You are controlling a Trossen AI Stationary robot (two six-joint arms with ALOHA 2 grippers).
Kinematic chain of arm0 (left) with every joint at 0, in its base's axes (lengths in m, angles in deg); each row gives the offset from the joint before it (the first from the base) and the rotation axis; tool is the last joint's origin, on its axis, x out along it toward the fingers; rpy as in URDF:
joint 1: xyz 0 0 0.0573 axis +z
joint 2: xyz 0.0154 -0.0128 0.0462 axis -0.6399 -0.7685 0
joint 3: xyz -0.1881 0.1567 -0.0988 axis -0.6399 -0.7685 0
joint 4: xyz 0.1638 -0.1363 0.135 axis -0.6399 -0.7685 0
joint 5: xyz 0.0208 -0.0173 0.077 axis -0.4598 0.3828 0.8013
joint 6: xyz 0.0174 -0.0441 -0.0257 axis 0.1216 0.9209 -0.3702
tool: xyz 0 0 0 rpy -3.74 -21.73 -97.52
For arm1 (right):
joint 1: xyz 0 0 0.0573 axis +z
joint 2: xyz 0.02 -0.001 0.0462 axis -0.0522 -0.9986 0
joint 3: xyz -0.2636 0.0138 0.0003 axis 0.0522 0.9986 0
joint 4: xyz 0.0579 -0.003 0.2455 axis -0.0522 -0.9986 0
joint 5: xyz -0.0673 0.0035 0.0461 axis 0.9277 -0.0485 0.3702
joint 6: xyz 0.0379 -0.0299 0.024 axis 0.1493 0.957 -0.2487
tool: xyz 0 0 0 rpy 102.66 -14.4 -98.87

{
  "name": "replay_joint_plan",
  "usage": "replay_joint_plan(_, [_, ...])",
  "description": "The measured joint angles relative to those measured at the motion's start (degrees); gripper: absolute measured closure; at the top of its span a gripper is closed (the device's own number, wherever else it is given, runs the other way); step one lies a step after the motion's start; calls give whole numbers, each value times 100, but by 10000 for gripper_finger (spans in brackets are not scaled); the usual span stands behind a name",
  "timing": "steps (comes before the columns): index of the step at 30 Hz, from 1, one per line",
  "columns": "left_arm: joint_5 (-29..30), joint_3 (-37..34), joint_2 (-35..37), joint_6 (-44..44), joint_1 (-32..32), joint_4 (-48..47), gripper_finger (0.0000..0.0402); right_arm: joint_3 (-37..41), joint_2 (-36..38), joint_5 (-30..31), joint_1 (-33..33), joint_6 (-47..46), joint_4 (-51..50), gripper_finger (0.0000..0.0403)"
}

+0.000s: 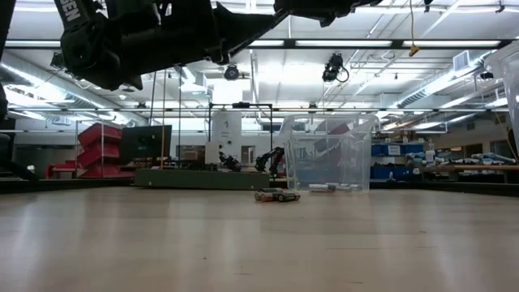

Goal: Sort batteries
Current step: Put the black battery into the bottom transparent bin

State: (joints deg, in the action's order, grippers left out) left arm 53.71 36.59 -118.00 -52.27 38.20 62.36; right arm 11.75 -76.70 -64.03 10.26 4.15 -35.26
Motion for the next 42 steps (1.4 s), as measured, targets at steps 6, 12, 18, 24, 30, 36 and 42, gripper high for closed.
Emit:
replay_joint_plan(6, [338, 0, 2, 64, 0, -411, 234, 2, -2, 0, 2, -29, -12, 360])
replay_joint_plan(12, [426, -1, 2, 64, -2, -827, 219, -11, 55, 285, 11, -80, -388, 360])
replay_joint_plan(18, [678, -6, 2, 53, -2, -1254, 219, -733, 464, 356, 72, -1319, -2927, 360])
replay_joint_plan(24, [1011, -11, 2, 29, 7, -1558, 219, -1894, 485, 31, 326, -3111, -6248, 360])
replay_joint_plan(30, [1151, -11, 2, 26, 7, -1641, 219, -2236, 490, -1214, 767, -5296, -8491, 360])
replay_joint_plan(36, [1200, -11, 2, -105, 7, -1631, 219, -2131, 494, -1739, 1615, -6838, -9201, 360])
replay_joint_plan(42, [1306, -11, 4, -111, 7, -1629, 219, -2131, 496, -1802, 2297, -7668, -8952, 359])
